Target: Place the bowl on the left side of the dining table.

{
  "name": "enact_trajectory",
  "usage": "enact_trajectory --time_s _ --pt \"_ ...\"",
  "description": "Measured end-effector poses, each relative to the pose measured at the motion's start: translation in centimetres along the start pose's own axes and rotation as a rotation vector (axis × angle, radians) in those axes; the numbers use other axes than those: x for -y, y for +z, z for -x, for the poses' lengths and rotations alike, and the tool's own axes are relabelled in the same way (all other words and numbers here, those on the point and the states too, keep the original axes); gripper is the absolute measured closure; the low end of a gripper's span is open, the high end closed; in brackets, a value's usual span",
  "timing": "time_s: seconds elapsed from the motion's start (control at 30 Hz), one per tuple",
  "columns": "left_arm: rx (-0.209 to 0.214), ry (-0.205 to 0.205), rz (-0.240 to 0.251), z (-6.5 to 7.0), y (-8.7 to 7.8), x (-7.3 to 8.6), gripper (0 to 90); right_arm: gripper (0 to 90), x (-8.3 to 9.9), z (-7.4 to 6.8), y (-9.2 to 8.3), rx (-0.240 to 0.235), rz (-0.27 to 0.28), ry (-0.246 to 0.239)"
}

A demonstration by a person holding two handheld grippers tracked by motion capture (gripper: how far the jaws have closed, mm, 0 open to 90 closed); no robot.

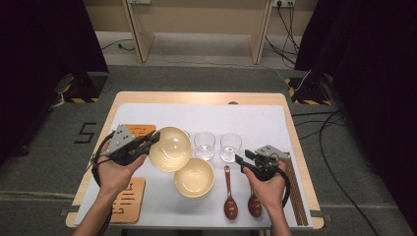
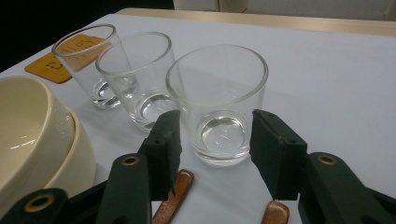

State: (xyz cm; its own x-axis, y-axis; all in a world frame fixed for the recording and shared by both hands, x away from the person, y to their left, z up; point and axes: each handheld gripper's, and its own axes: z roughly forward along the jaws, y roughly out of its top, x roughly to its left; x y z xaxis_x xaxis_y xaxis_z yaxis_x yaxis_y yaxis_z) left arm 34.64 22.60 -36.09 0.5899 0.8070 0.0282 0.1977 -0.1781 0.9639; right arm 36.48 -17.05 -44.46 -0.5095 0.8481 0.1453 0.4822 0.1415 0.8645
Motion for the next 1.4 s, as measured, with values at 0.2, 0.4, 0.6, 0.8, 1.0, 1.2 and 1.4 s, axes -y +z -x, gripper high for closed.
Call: enact_trajectory --time_s 0.2,0.4,0.6,0.8,1.0,1.2,1.4 --pt "-0.02 0.003 -0.001 -0.8 0.0 0.0 83.2 53.4 0.0 0.1 0.0 0.002 -0.001 -0.002" --pt "-0.045 -0.011 0.005 -1.6 -0.1 0.2 83.2 53.3 0.0 0.1 0.1 0.0 0.0 -0.002" --pt "-0.063 -0.011 0.006 -2.4 -0.2 0.2 83.2 53.4 0.0 0.0 0.0 0.002 0.002 0.008" --pt "-0.084 -0.023 0.006 -3.3 -0.3 0.3 83.2 53.3 0.1 0.0 0.2 0.001 -0.002 0.002" --pt "-0.105 -0.036 0.005 -4.3 -0.5 0.5 83.2 53.4 0.0 0.1 0.0 0.006 0.005 0.001" --pt "-0.139 -0.049 0.006 -5.5 -0.8 0.8 83.2 53.4 -0.1 0.1 -0.1 0.006 0.008 0.002" --pt "-0.168 -0.061 0.0 -6.7 -0.7 1.2 83.2 53.4 -0.1 0.2 -0.2 0.01 0.011 0.006"
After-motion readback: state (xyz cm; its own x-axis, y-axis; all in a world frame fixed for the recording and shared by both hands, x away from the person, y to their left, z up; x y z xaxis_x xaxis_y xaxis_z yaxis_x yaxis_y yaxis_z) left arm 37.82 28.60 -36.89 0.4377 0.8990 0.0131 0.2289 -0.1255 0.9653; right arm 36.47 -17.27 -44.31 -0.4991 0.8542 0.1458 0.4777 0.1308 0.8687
